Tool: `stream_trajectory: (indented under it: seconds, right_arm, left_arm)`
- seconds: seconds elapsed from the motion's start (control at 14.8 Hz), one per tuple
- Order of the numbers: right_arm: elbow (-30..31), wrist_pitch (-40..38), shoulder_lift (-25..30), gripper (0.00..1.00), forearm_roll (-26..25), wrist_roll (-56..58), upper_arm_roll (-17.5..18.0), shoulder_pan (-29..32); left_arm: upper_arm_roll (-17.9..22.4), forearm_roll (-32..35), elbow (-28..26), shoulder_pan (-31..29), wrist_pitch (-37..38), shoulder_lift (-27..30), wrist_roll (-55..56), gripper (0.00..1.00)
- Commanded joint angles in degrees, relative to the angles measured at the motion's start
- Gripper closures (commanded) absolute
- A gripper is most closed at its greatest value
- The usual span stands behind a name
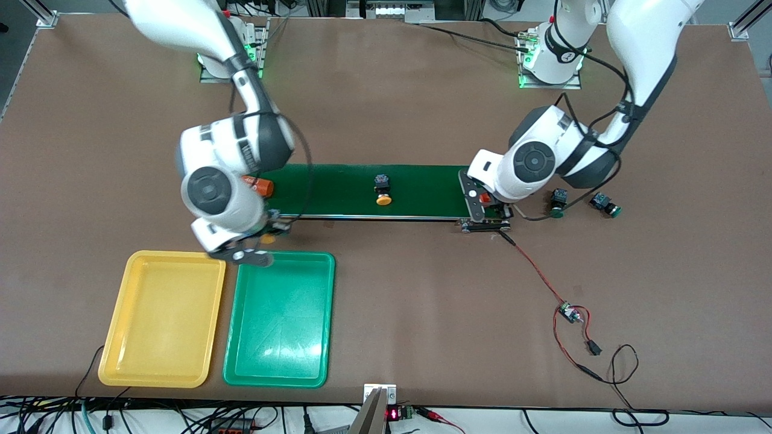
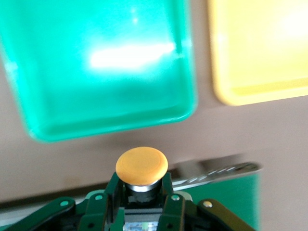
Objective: Sort buttons by color to trays
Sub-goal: 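Carry the yellow button to the yellow tray while the left places the cylinder, then release the button in the yellow tray while the left gripper grasps a green button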
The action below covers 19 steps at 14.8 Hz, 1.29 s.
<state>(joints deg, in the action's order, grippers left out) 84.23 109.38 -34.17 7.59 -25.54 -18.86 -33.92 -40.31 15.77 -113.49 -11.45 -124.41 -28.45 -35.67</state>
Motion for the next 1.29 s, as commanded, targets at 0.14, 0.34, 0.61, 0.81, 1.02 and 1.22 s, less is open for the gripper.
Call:
stream_trajectory:
  seconds: [0.14, 0.34, 0.61, 0.81, 1.02, 1.22]
  right_arm:
    - [-2.14, 1.62, -3.97, 1.00, -0.47, 8.72, -0.12, 7.89]
    - [-2.05, 4.17, -6.60, 1.00, -0.38, 20.23, -0.03, 11.94]
    - [-2.13, 11.36, -11.08, 1.00, -0.47, 28.60, -0.12, 14.32]
    - [-2.57, 21.11, -13.81, 1.00, 0.14, 32.04, 0.23, 15.73]
    - [-5.73, 22.28, -16.19, 1.00, 0.50, 32.04, 0.32, 15.91]
    - [-5.74, 21.50, -15.67, 0.01, 1.02, 30.91, 0.40, 15.64]
  left_arm:
    - [-0.29, -0.65, -2.36, 1.78, -4.08, 1.03, 2.36, 0.00]
    - [-0.56, -0.74, -2.18, 1.43, -3.91, 2.86, 2.28, 0.00]
    - [0.05, -2.31, -2.00, -0.23, -2.86, 7.17, 4.20, 0.00]
    - [3.56, -2.94, -2.00, -0.59, -1.02, 9.19, 12.44, 0.00]
    - [8.13, -2.94, -1.92, -0.86, 4.17, 11.39, 22.64, 0.00]
    - [14.54, -3.03, -1.56, -1.03, 4.62, 11.48, 25.21, 0.00]
